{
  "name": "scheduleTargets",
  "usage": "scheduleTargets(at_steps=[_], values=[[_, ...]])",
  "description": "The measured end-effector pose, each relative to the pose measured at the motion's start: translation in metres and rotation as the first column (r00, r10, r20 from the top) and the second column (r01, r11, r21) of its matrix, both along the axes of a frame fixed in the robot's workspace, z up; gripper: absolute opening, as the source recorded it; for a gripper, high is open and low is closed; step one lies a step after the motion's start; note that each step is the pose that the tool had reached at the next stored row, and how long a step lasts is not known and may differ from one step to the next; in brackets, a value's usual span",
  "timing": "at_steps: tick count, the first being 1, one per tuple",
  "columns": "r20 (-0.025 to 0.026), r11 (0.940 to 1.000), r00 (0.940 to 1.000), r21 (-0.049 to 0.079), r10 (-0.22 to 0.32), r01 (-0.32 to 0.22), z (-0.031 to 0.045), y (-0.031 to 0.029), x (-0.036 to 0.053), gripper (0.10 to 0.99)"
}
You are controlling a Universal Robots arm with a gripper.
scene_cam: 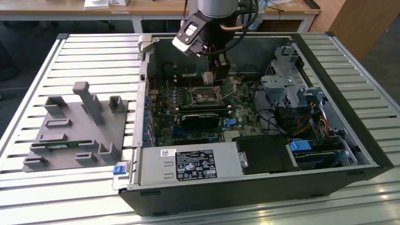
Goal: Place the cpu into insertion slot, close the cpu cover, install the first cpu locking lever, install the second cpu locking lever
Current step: 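Place the cpu into insertion slot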
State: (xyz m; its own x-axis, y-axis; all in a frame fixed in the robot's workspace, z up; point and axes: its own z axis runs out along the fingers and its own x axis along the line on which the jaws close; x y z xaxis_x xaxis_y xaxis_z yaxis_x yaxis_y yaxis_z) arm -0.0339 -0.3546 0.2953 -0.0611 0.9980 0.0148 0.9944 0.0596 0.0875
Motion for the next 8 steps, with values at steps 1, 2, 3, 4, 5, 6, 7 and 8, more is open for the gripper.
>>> scheduleTargets(at_steps=[1,2,3,4,5,6,7,8], values=[[0.0000,1.0000,1.0000,0.000,0.000,0.000,-0.0002,0.0000,0.0000,0.541],[0.0000,1.0000,1.0000,0.000,0.000,0.000,-0.0005,0.0000,0.0000,0.541],[0.0000,1.0000,1.0000,0.000,0.000,0.000,-0.0006,0.0000,0.0000,0.541],[0.0000,1.0000,1.0000,0.000,0.000,0.000,-0.0009,0.0000,0.0000,0.541],[0.0000,1.0000,1.0000,0.000,0.000,0.000,-0.0013,0.0000,0.0000,0.541],[0.0000,1.0000,1.0000,0.000,0.000,0.000,-0.0014,0.0000,0.0000,0.541],[0.0001,1.0000,1.0000,0.000,0.000,0.000,-0.0016,0.0000,0.0000,0.541],[0.0001,1.0000,1.0000,0.000,0.000,0.000,-0.0018,0.0000,0.0000,0.541]])
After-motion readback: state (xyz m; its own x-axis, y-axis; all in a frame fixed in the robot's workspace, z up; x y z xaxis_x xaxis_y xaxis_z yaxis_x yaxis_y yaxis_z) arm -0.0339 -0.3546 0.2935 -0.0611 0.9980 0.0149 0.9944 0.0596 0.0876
